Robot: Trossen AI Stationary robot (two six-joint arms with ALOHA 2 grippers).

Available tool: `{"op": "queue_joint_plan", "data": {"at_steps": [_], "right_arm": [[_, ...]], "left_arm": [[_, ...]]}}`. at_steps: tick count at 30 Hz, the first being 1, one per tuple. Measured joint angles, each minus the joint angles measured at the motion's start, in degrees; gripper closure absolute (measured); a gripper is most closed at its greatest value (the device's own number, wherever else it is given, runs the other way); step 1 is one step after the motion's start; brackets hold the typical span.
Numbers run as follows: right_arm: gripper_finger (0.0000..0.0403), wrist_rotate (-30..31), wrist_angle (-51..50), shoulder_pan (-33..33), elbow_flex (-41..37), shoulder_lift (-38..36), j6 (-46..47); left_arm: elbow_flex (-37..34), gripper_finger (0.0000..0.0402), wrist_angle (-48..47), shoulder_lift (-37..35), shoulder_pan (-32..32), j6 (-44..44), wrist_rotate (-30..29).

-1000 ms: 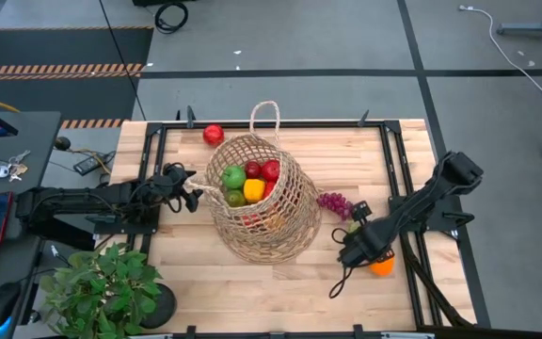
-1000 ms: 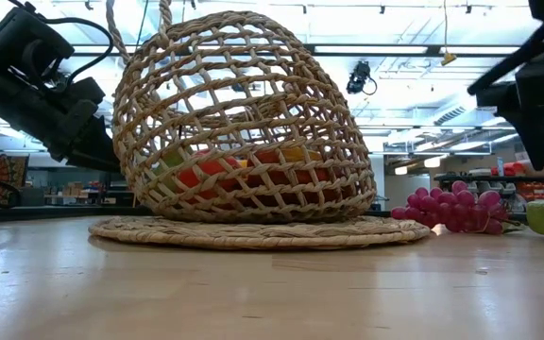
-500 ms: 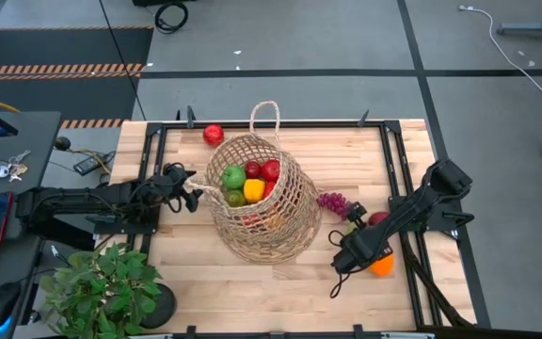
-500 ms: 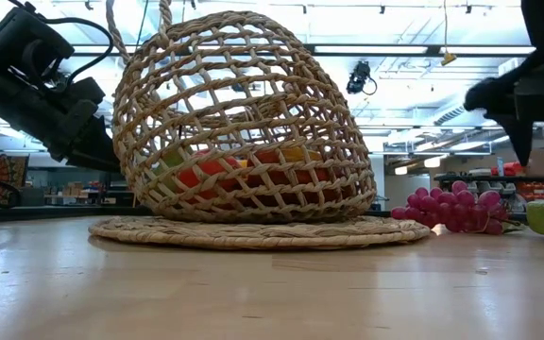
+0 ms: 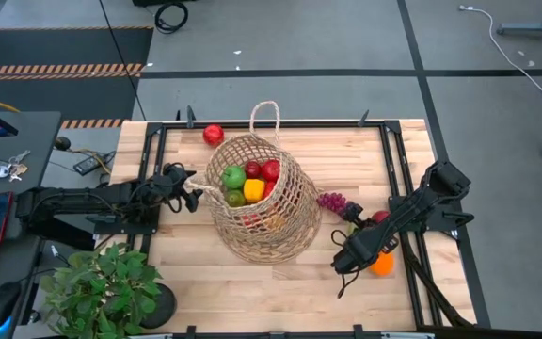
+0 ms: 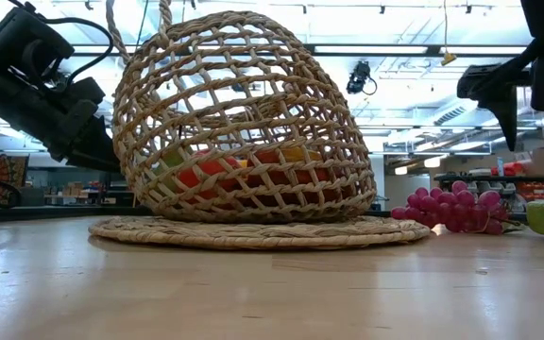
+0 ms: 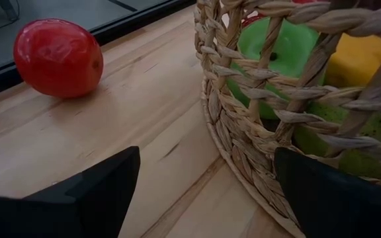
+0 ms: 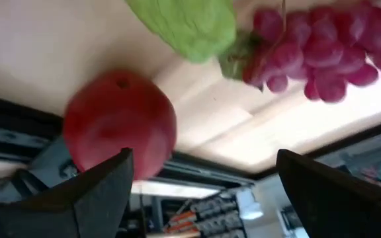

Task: Build produce basket
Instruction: Put the green cucumber into the basket

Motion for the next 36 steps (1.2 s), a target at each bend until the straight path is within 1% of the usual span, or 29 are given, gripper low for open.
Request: {"op": "queue_joint_plan", "data": {"at_steps": [4,6,12,18,23,30,36], "right_arm": [[0.003,2.3,0.0,-0.3,0.0,0.0,-0.5],[0.003,2.5,0.4,-0.6,0.0,0.0,-0.6],[0.003,2.5,4.4,-1.6,0.0,0.0,-0.7],[0.003,2.3,6.3,-1.6,0.0,0.0,-5.7],[0.003,2.1,6.3,-1.3,0.0,0.0,-8.1],[0.003,0.9,7.3,-1.3,0.0,0.0,-6.5],[0.003,0.6,7.6,-1.4,-0.2,-0.1,-7.9]], "left_arm": [[0.0,0.0044,0.0,0.0,0.0,0.0,0.0],[0.0,0.0044,0.0,0.0,0.0,0.0,0.0],[0.0,0.0044,0.0,0.0,0.0,0.0,0.0],[0.0,0.0044,0.0,0.0,0.0,0.0,0.0],[0.0,0.0044,0.0,0.0,0.0,0.0,0.0],[0.0,0.0044,0.0,0.0,0.0,0.0,0.0],[0.0,0.0044,0.0,0.0,0.0,0.0,0.0]]}}
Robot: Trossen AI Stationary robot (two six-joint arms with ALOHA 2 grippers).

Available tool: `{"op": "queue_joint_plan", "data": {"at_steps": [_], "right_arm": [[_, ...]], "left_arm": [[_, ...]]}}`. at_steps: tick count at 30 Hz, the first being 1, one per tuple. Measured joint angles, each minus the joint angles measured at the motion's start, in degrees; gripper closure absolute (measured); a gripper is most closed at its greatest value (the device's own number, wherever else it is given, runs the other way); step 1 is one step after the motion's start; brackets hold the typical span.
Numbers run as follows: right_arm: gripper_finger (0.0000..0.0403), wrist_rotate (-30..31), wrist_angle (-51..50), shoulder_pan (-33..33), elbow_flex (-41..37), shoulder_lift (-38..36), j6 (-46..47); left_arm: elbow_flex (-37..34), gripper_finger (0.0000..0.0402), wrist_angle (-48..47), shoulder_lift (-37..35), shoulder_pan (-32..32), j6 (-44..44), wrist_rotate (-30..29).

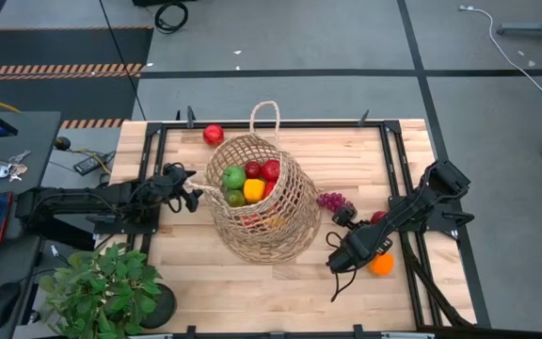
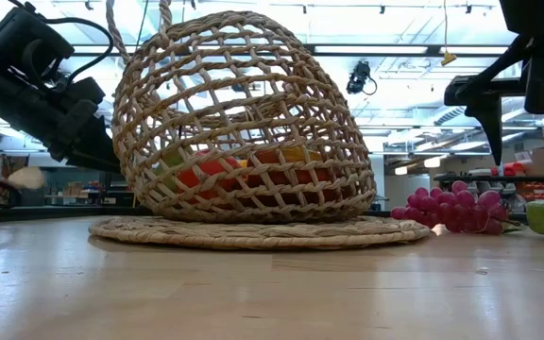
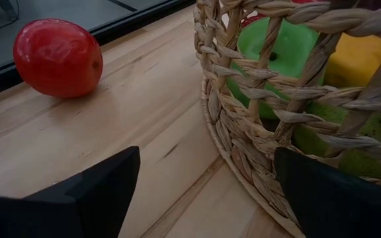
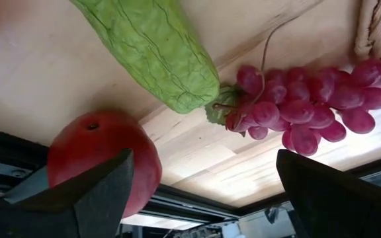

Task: Build produce basket
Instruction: Put the green cucumber into the basket

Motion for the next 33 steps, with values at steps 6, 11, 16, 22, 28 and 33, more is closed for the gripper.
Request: {"op": "queue_joint_plan", "data": {"at_steps": [6,11,16,22,28,33], "right_arm": [[0.003,0.0,0.0,-0.1,0.0,0.0,1.4],[0.003,0.0,0.2,-0.7,0.0,0.0,-0.6],[0.003,0.0,0.2,-1.1,0.0,0.0,3.0],[0.003,0.0,0.2,-1.1,0.0,0.0,1.3],[0.003,0.0,0.3,-2.2,0.0,0.0,2.8],[0.003,-0.4,0.2,-1.6,0.0,0.0,6.1]], "left_arm": [[0.0,0.0044,0.0,0.0,0.0,0.0,0.0],[0.0,0.0044,0.0,0.0,0.0,0.0,0.0],[0.0,0.0044,0.0,0.0,0.0,0.0,0.0],[0.0,0.0044,0.0,0.0,0.0,0.0,0.0],[0.0,0.0044,0.0,0.0,0.0,0.0,0.0],[0.0,0.0044,0.0,0.0,0.0,0.0,0.0]]}}
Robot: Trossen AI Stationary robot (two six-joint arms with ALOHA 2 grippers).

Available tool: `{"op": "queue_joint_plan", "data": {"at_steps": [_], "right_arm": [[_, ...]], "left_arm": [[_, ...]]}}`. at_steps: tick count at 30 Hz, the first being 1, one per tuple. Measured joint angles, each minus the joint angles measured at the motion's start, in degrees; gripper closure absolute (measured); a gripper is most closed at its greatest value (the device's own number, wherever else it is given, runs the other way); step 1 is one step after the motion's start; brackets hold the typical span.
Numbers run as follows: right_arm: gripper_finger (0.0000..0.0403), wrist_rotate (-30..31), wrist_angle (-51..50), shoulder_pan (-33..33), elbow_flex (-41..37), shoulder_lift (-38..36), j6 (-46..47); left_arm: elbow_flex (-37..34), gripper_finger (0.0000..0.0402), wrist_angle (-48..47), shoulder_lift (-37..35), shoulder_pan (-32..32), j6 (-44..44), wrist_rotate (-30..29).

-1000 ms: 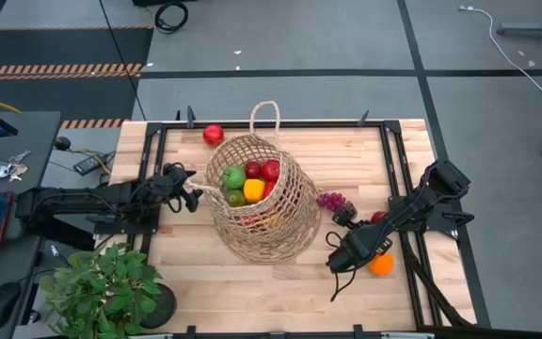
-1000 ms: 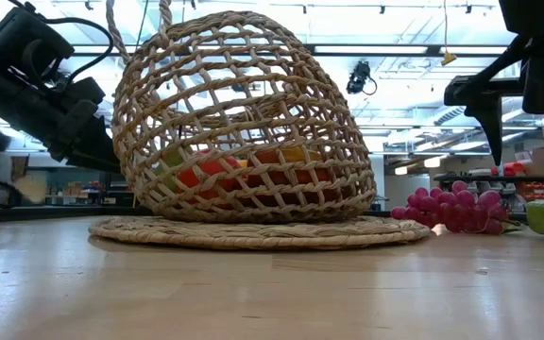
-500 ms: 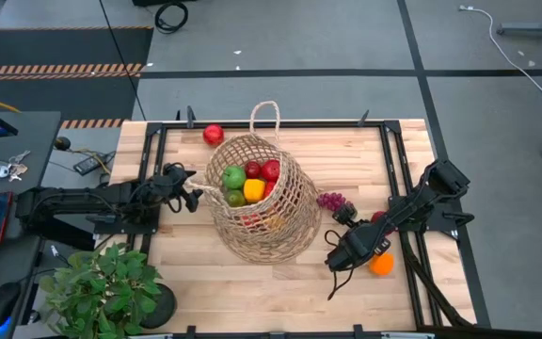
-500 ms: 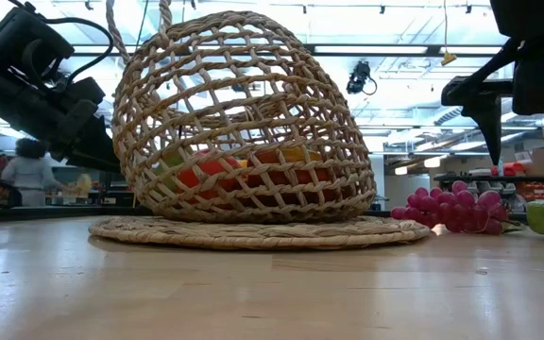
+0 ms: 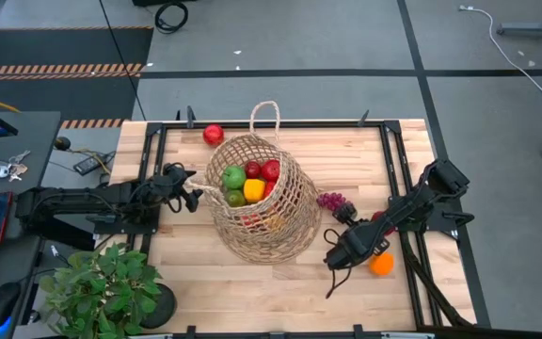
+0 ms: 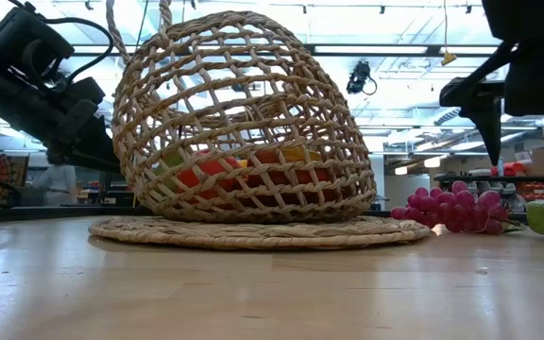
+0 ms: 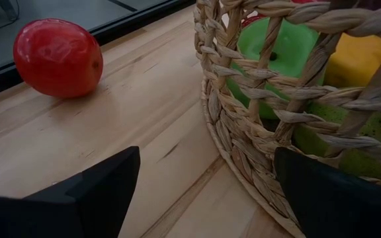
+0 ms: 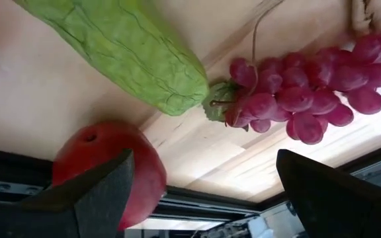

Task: Build produce basket
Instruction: Put the green cucumber into the basket

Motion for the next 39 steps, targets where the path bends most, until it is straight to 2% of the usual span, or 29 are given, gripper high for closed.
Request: {"op": "queue_joint_plan", "data": {"at_steps": [5,12,19,24,32,39], "right_arm": [[0.003,0.0,0.4,0.1,0.0,0.0,-4.4],[0.003,0.0,1.8,-0.5,-0.2,0.0,-2.6],[0.003,-2.6,5.9,1.1,-4.3,0.0,-8.7],[0.003,-1.4,6.4,1.1,-5.4,0.0,-9.6],[0.003,-1.1,14.6,4.2,-5.4,0.4,-13.5],[0.003,-1.6,15.6,6.1,-5.4,0.4,-11.6]], "left_arm": [[0.0,0.0044,0.0,0.0,0.0,0.0,0.0],[0.0,0.0044,0.0,0.0,0.0,0.0,0.0],[0.0,0.0044,0.0,0.0,0.0,0.0,0.0],[0.0,0.0044,0.0,0.0,0.0,0.0,0.0],[0.0,0.0044,0.0,0.0,0.0,0.0,0.0],[0.0,0.0044,0.0,0.0,0.0,0.0,0.0]]}}
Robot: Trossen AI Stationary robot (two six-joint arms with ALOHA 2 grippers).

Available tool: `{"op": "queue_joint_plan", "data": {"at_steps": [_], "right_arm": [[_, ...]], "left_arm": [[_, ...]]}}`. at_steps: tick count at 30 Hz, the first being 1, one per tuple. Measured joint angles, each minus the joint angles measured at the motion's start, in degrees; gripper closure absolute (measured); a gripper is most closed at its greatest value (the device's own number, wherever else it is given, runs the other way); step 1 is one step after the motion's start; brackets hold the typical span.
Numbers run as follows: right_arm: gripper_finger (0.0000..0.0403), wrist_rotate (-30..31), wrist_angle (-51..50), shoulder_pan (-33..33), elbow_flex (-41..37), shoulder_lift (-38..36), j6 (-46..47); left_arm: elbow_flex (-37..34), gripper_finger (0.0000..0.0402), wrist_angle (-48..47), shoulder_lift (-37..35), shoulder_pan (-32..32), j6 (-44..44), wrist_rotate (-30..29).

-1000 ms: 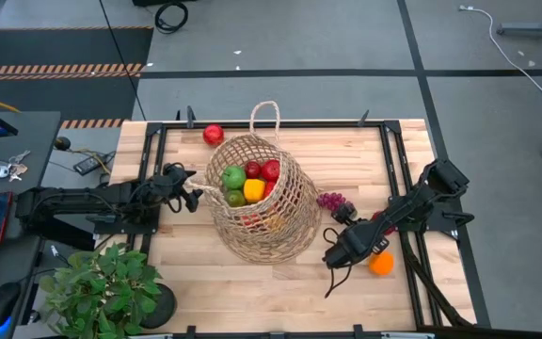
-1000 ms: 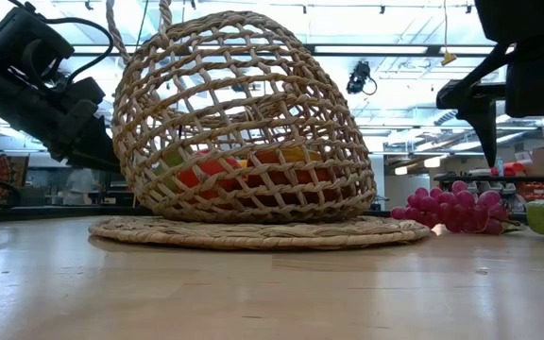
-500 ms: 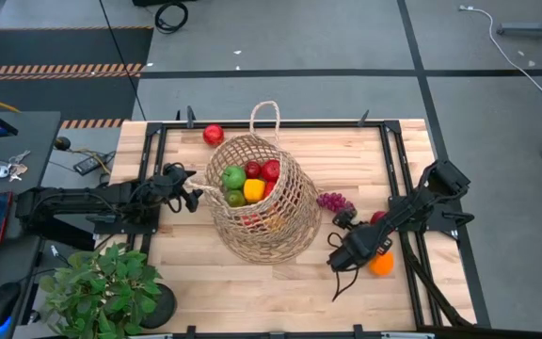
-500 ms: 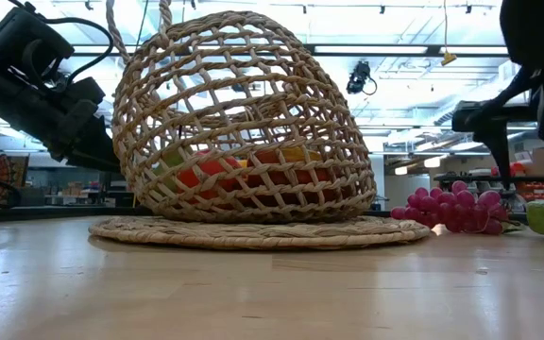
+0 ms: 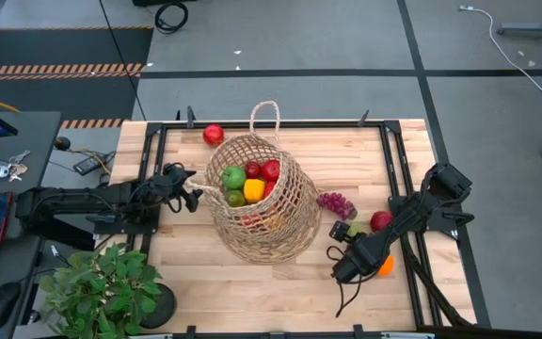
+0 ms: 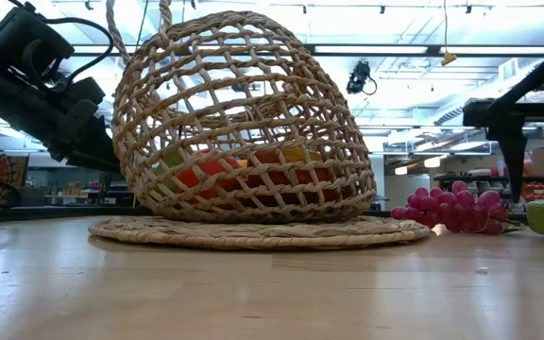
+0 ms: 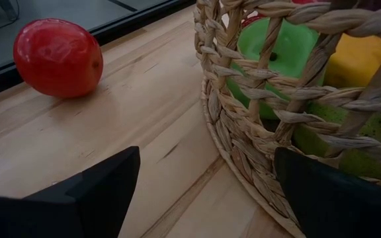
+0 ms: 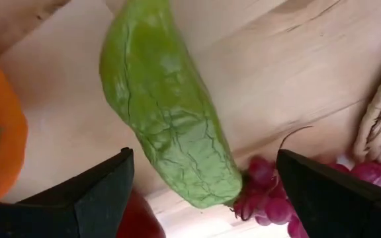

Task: Build produce basket
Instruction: Put the green cucumber into the basket

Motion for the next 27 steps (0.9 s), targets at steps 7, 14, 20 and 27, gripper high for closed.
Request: {"op": "queue_joint_plan", "data": {"at_steps": [7,14,20,27], "right_arm": [[0.0054,-2.1,0.3,0.7,0.0,0.0,0.6],[0.0112,-2.1,0.7,0.5,0.0,0.1,0.1],[0.0163,-2.5,0.7,0.5,0.0,0.1,0.1],[0.0215,-2.5,0.7,-0.2,0.0,0.1,-0.1]], "left_arm": [[0.0,0.0044,0.0,0.0,0.0,0.0,0.0],[0.0,0.0044,0.0,0.0,0.0,0.0,0.0],[0.0,0.0044,0.0,0.0,0.0,0.0,0.0],[0.0,0.0044,0.0,0.0,0.0,0.0,0.0]]}}
